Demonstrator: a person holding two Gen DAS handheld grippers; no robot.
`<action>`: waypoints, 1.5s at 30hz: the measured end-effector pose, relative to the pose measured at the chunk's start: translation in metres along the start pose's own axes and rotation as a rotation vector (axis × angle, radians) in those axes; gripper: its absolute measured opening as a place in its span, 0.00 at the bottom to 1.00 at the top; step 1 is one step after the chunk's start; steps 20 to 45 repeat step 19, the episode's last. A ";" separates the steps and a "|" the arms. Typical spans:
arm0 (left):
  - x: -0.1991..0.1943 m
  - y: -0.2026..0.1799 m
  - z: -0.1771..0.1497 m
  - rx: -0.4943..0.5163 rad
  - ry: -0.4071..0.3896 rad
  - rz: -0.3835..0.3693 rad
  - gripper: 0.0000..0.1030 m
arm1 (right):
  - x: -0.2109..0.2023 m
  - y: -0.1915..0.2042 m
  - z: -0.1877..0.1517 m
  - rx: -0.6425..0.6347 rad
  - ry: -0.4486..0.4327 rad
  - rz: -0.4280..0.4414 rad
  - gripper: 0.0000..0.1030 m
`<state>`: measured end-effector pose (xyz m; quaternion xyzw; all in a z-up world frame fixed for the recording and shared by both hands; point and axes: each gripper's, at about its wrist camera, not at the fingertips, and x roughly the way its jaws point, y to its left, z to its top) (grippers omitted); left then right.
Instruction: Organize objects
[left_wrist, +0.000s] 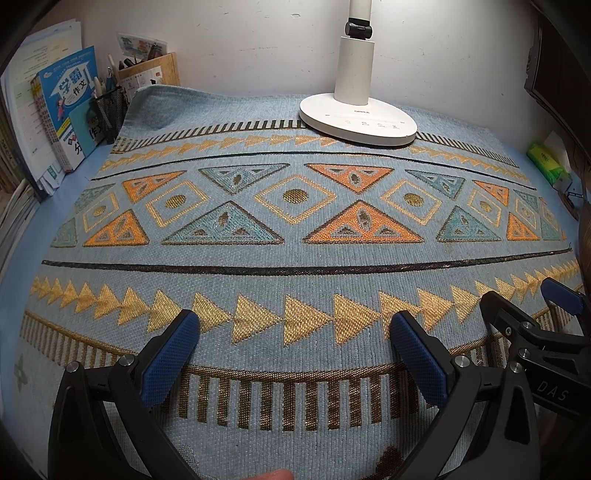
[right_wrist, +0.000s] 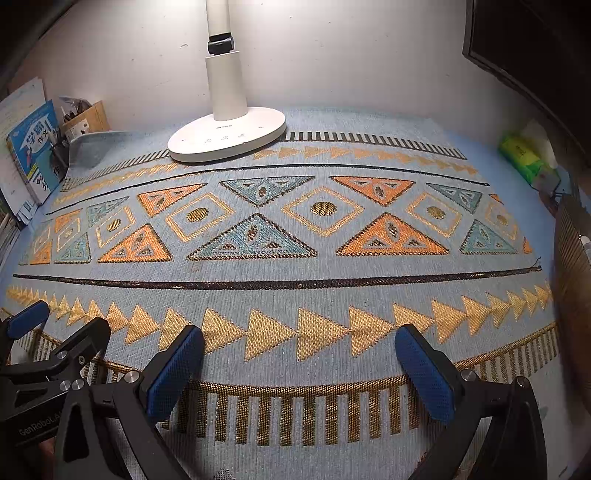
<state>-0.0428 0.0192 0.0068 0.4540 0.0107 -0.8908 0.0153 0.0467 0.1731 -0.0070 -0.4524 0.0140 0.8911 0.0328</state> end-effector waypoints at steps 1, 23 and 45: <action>0.000 0.000 0.000 0.000 0.000 0.000 1.00 | 0.000 0.000 0.000 0.000 0.000 0.000 1.00; 0.001 0.000 0.001 0.010 -0.002 -0.005 1.00 | 0.000 0.000 0.000 0.000 0.000 0.000 1.00; 0.001 0.000 0.001 0.010 -0.002 -0.005 1.00 | 0.000 0.000 0.000 0.000 0.000 0.000 1.00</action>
